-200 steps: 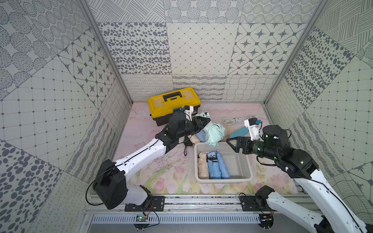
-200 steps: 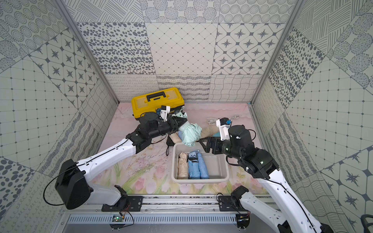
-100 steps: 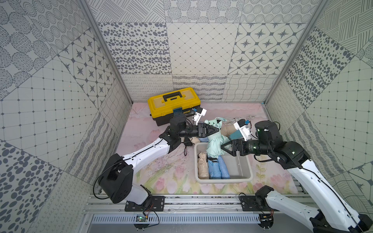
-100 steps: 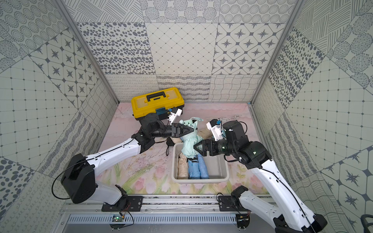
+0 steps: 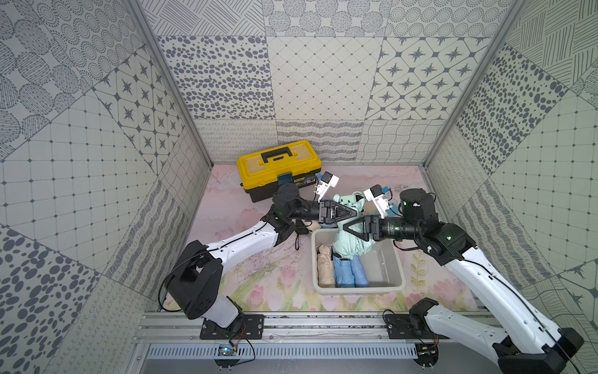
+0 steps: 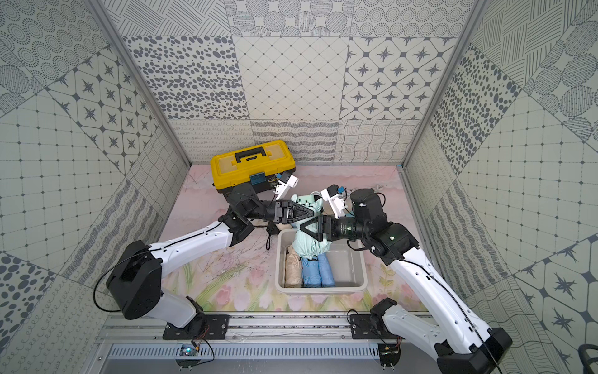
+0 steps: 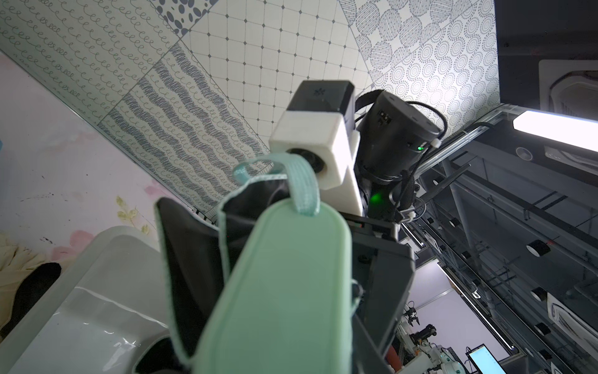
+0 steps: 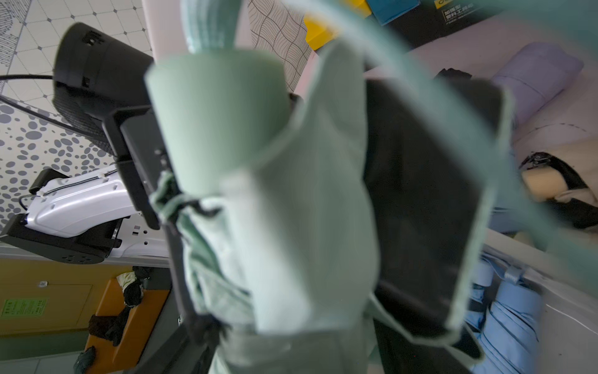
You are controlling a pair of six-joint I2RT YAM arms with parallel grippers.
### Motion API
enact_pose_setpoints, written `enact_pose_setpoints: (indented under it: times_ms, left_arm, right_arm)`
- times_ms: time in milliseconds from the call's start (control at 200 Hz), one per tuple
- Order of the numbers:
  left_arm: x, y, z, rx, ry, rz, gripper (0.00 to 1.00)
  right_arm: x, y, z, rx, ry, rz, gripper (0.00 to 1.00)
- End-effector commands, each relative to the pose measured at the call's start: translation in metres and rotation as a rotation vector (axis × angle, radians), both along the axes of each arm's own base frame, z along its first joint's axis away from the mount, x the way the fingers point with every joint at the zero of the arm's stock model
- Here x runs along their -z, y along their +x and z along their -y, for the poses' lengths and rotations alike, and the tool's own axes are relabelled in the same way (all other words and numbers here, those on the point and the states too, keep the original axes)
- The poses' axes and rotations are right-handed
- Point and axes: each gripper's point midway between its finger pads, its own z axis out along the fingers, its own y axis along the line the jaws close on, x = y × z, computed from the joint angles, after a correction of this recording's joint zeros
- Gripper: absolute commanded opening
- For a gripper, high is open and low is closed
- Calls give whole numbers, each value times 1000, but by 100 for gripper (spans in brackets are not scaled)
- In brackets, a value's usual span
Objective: Put the umbrella into the storage box
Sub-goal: Pick up the umbrella from the center of the board, then place the umbrella in the storage box.
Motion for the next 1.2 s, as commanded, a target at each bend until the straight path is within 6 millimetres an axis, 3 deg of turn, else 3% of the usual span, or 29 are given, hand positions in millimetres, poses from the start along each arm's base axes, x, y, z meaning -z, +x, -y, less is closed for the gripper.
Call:
enact_pose_setpoints:
  times_ms: [0, 155, 305, 450, 640, 796, 926, 1036, 1196]
  left_arm:
    - [-35, -15, -4, 52, -125, 137, 33]
    - [-33, -13, -3, 43, -117, 140, 42]
    - [-25, -10, -6, -10, -82, 145, 75]
    - [-8, -12, -14, -83, -1, 124, 89]
    - [27, -13, -43, -259, 206, 11, 89]
    - [64, -4, -92, -539, 484, -132, 85]
    - [98, -11, -126, -649, 705, -271, 82]
    - [118, -20, -131, -643, 774, -371, 82]
    - [134, -29, -122, -595, 819, -425, 82]
  right_arm:
    - [-12, 6, -7, -7, 70, 41, 65]
    - [-11, 6, -8, 0, 98, 28, 47]
    - [-8, 4, -2, 37, 105, 16, 41]
    - [1, -1, 13, 117, 86, -1, 38]
    - [42, -16, 52, 234, -157, -76, 33]
    - [74, -31, 84, 280, -425, -117, 31]
    - [93, -33, 95, 290, -606, -105, 32]
    - [109, -29, 91, 278, -717, -91, 32]
    - [129, -25, 86, 285, -832, -79, 32]
